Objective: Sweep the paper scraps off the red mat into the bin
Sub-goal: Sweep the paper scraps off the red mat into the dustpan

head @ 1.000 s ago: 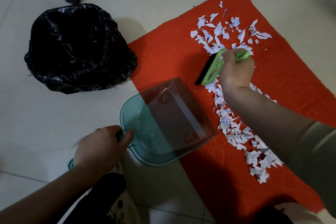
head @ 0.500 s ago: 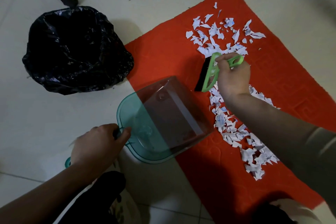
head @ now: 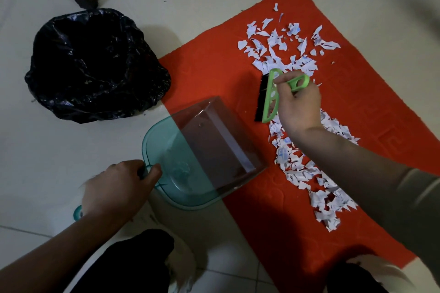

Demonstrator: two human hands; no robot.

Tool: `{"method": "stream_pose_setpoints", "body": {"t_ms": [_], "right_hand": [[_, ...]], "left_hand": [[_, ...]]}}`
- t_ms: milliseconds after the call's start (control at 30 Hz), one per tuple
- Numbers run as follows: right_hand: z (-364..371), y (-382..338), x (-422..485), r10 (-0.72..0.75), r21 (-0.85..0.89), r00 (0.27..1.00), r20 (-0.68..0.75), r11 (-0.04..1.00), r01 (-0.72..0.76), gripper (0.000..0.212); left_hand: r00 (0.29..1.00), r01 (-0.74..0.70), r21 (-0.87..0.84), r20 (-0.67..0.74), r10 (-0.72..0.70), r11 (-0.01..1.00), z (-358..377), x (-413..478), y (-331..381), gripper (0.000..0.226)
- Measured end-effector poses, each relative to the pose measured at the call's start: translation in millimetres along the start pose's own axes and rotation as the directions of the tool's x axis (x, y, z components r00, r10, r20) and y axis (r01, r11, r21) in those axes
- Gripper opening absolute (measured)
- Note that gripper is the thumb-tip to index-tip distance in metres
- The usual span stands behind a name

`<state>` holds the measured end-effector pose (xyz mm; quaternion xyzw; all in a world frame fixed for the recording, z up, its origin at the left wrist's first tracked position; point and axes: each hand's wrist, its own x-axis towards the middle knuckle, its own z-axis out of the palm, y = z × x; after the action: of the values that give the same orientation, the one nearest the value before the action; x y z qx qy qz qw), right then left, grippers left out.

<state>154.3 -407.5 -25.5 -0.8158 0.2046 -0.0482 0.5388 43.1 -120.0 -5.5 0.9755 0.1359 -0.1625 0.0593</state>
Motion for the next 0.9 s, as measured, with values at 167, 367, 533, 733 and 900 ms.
{"method": "stream_pose_setpoints", "body": {"t_ms": [167,367,533,733,900], "right_hand": [[5.2,-4.6,-6.8,0.067,0.118,0.981,0.182,0.989,-0.089,0.016],[-13.5,-0.1,0.4,0.036,-0.021,0.995,0.088,0.999,-0.034,0.018],[-39.3,-5.6,2.0,0.026,0.118,1.0,0.008,0.993,-0.026,0.018],[-61.5,2.7,15.1,0.01,0.066,0.987,-0.159,0.998,0.001,0.011],[-74.7,14.7,32.7,-0.031,-0.106,0.972,-0.231,0.994,0.006,0.018]], "left_hand": [[0.999,-0.033,-0.05,0.03,0.035,0.998,-1.6,2.2,11.3,0.054],[0.999,-0.005,-0.057,0.038,0.008,0.998,-0.6,3.0,16.0,0.055],[0.999,-0.014,-0.063,0.032,0.016,0.998,2.5,9.5,25.0,0.056],[0.999,-0.051,-0.084,-0.001,0.051,0.995,-3.6,15.8,50.7,0.054],[0.997,-0.06,-0.073,0.039,0.063,0.996,-9.1,24.2,63.9,0.051]]}}
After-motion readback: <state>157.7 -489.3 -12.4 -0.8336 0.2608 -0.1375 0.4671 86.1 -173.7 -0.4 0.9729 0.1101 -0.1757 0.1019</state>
